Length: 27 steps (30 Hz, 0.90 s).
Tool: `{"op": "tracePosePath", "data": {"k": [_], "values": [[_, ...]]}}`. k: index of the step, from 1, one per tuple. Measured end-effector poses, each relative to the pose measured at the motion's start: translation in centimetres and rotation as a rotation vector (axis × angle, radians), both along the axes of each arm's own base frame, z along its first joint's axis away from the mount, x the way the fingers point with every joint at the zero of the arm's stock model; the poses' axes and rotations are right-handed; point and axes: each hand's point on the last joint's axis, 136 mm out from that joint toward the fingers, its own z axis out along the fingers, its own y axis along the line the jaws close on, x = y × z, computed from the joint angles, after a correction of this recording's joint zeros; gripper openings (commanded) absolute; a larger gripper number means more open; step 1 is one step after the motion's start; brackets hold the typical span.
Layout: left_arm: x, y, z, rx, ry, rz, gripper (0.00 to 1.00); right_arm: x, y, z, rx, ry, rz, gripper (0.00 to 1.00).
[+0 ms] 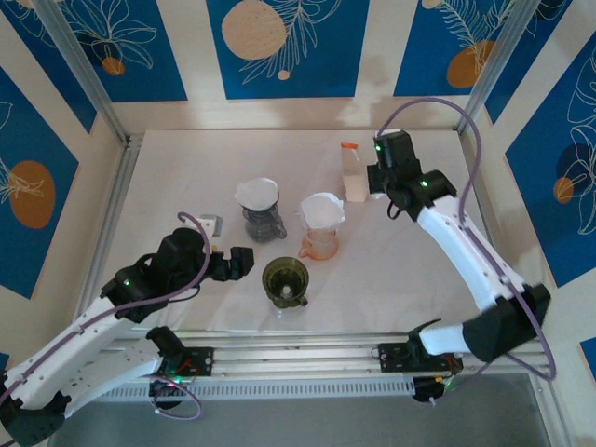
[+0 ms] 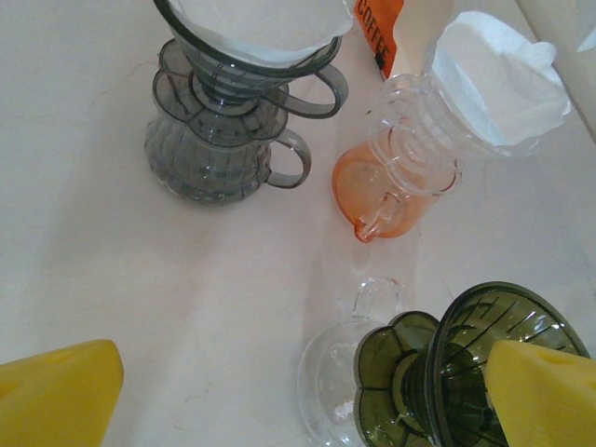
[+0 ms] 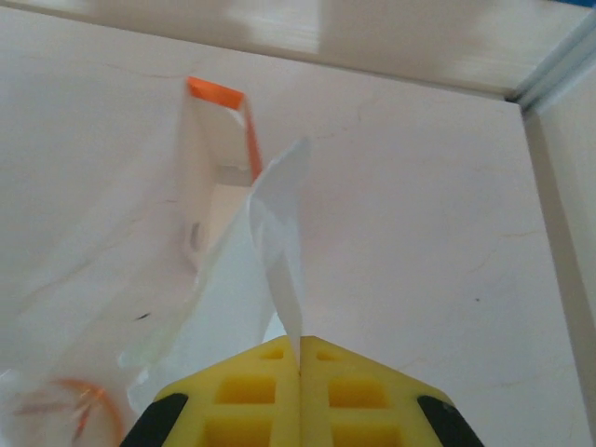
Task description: Place the coffee filter in the dripper
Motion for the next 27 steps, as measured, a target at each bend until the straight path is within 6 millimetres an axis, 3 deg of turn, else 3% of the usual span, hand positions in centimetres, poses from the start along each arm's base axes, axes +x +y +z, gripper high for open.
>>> {"op": "tracePosePath", "data": {"k": [5,9,14,18,27], "values": [[-0.2,0.2,0.3,-0.007,-0.015,-0.004,1.00,-5.7,3.7,4.0,0.148,0.006,0.188,0.00],[-0.2,0.2,0.4,-0.004,-0.022,-0.009,1.00,-9.5,7.5,5.8,0.261,0.101,0.351,0.00],[-0.3,0.3,0.6,-0.001,-0.038,-0.018,1.00,-14.2,12.0,4.8,0.343,0.350,0.499,0.00],[-0.5,0.5,1.1,-0.014,-0.053,-0.019,1.00,-16.5,15.0,3.4,0.349,0.547,0.548,0.00],[-0.9,0.4,-0.1,0.006,-0.042,-0.047,1.00,-19.6,18.2,1.8,0.319,0.827,0.554,0.00]]}}
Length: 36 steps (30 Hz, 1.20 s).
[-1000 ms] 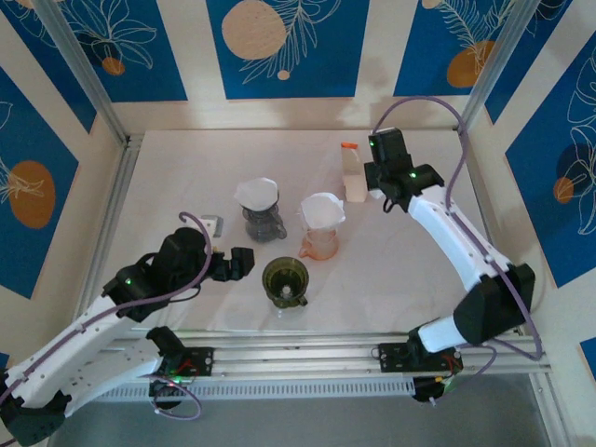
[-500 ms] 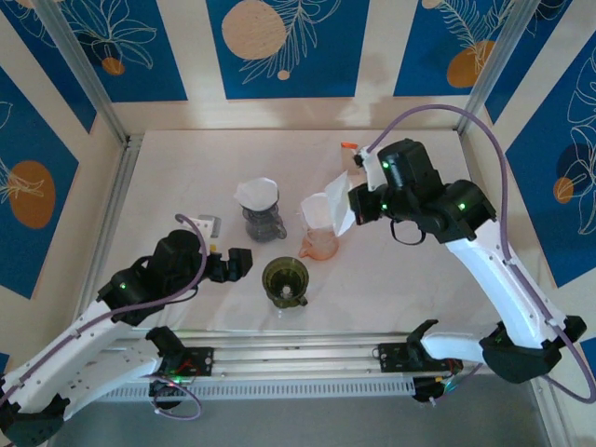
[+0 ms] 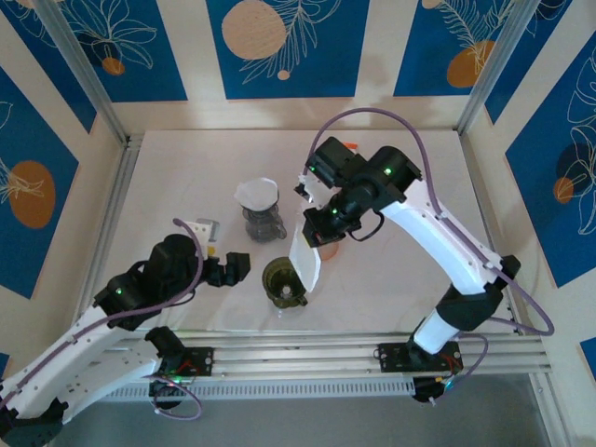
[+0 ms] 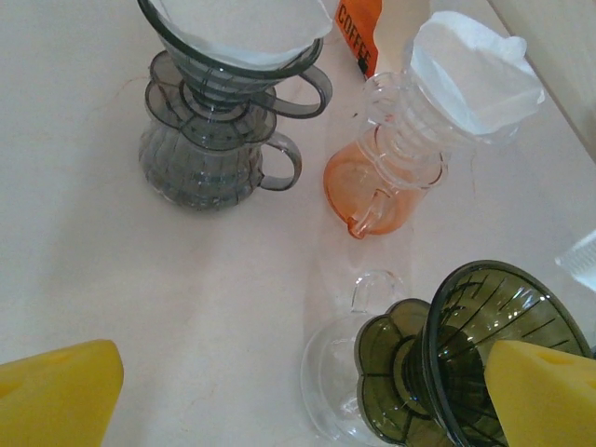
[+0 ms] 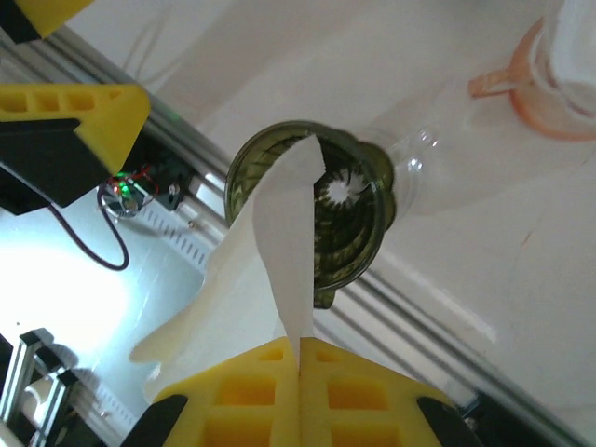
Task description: Place the coffee filter in the dripper
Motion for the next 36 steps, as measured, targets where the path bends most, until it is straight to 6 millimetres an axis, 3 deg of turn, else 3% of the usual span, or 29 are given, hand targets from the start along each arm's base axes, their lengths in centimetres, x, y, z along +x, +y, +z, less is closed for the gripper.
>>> {"op": "tracePosePath", "data": {"k": [5,10,17,23,28,36], "values": [[-0.4,-0.1,-0.8,-0.001,0.014,-0.020,1.00,-1.2,1.6,-1.6,-0.050,0.077,0.039,0.00],[-0.6,-0.3,-0.7,-0.014,0.012,-0.032,1.00,-0.9,2.7,-4.1,-0.130,0.128,0.050,0.00],[-1.0,-0.2,-0.2,-0.039,-0.007,-0.041,1.00,0.7,2.7,-6.5,-0.226,0.110,0.031,0.00],[-1.0,-0.3,-0.4,-0.041,-0.004,-0.047,1.00,0.9,2.3,-7.9,-0.274,0.115,0.028,0.05],[-1.1,-0.4,-0.3,-0.047,-0.002,-0.054,1.00,0.9,2.4,-9.4,-0.306,0.112,0.037,0.17],[-1.2,-0.6,-0.3,-0.049,0.002,-0.060,1.00,1.8,2.8,-9.0,-0.304,0.010,0.040,0.46]]}}
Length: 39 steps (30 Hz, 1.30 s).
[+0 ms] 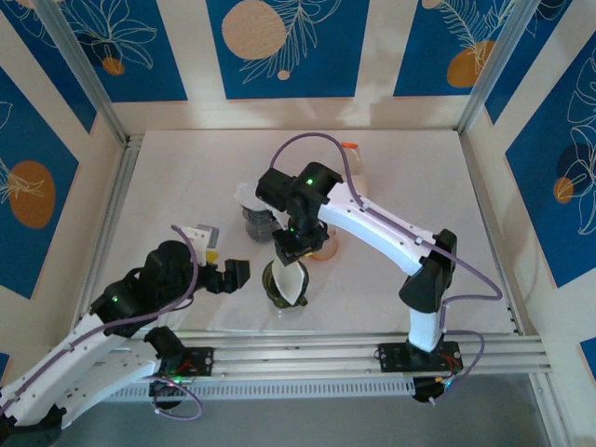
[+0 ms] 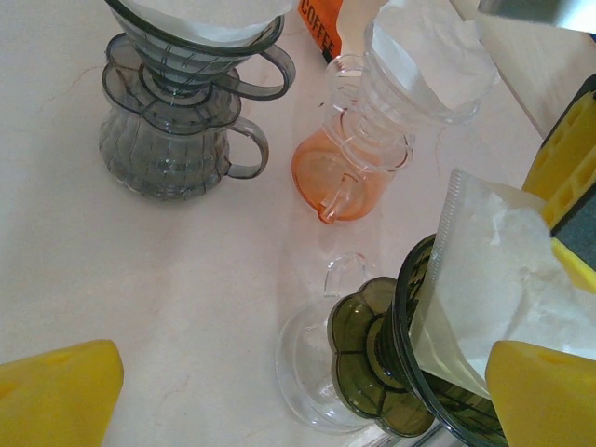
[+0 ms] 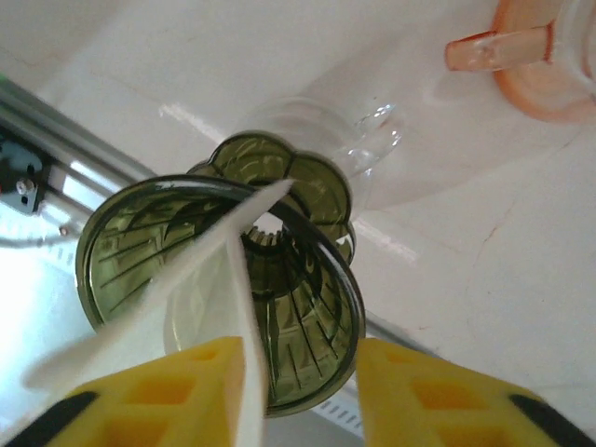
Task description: Place the coffee filter in the dripper
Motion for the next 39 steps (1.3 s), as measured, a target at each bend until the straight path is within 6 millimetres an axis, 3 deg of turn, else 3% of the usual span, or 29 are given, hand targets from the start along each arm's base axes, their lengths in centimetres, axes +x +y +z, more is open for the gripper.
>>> {"op": "tracePosePath", "data": {"k": [5,10,19,30,36,39], "values": [[0.1,-0.1,-0.3,0.007,0.010,0.001,1.00,0.5,-0.7,2.4,0.075,-0.121,-0.004,0.50],[0.3,-0.3,-0.7,0.020,0.023,0.001,1.00,-0.9,-1.8,4.2,0.176,-0.199,-0.005,0.50],[0.5,-0.5,-1.0,0.030,0.034,0.002,1.00,-2.0,-0.1,1.5,0.210,-0.220,0.023,0.51],[0.6,-0.1,-0.1,0.018,0.006,0.018,1.00,-2.8,2.4,3.8,0.293,-0.332,0.083,0.52],[0.5,0.2,0.2,0.012,-0.008,0.027,1.00,-3.3,3.1,3.5,0.278,-0.327,0.104,0.51],[0.5,0.3,0.1,0.015,-0.005,0.028,1.00,-3.5,3.6,3.0,0.255,-0.317,0.119,0.44]]}}
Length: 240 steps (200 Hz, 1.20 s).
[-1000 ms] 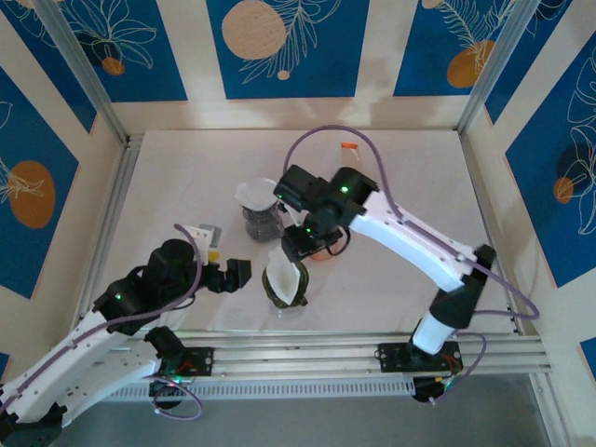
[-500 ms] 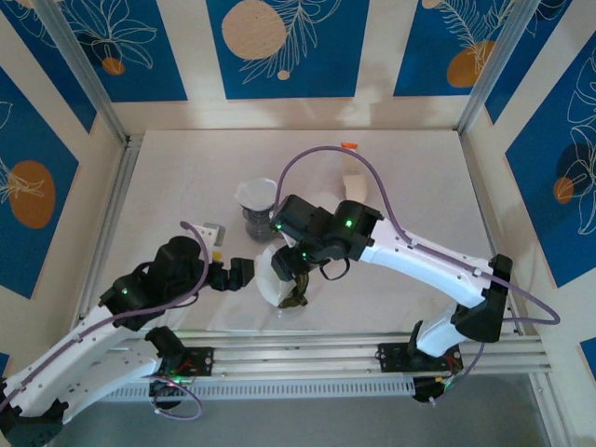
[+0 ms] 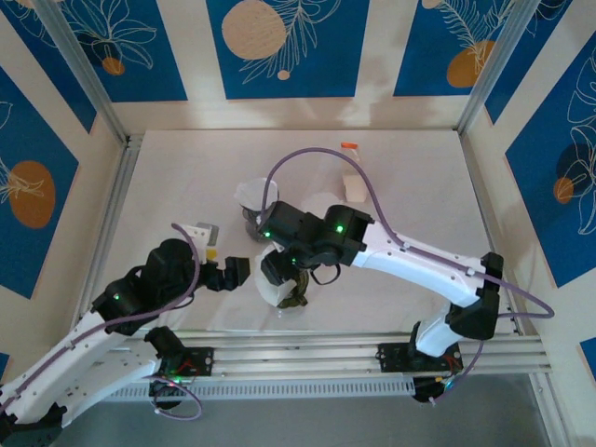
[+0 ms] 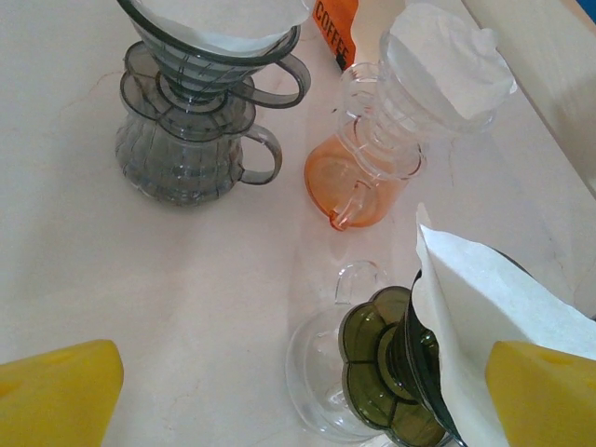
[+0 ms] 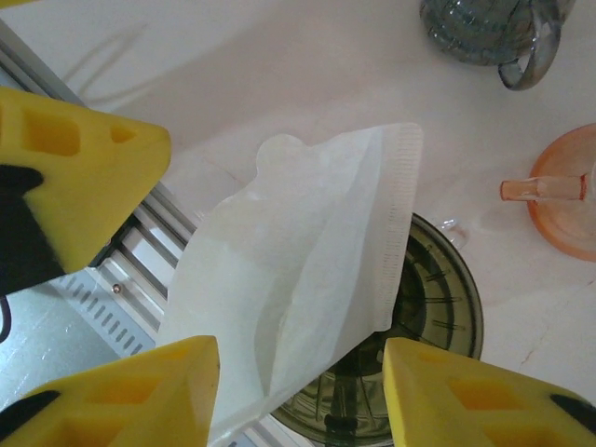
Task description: Place the coffee filter in the dripper
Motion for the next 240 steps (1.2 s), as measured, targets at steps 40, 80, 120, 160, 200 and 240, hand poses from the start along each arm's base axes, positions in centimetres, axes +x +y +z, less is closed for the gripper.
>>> {"op": "tracePosePath", "data": {"k": [40,80,120,160,200,240], "values": [[0.0,0.0,0.0,0.000,0.000,0.000,1.00,0.1,-0.1,-0.9,-0.058,0.000,0.007,0.19],[0.0,0.0,0.0,0.000,0.000,0.000,1.00,0.3,-0.6,-1.1,-0.083,-0.012,-0.002,0.00],[0.0,0.0,0.0,-0.001,0.001,0.000,1.00,1.2,-1.9,-1.4,-0.131,-0.062,-0.034,0.00],[0.1,-0.4,-0.1,-0.012,0.014,-0.005,1.00,1.2,-3.0,-3.0,-0.181,-0.069,-0.043,0.00],[0.0,-1.4,-0.1,-0.046,0.033,-0.034,0.99,1.3,-4.3,-5.2,-0.240,-0.082,-0.053,0.00],[-0.3,-3.1,-1.1,-0.055,0.093,-0.100,0.90,1.6,-4.9,-5.6,-0.256,-0.108,-0.064,0.00]]}}
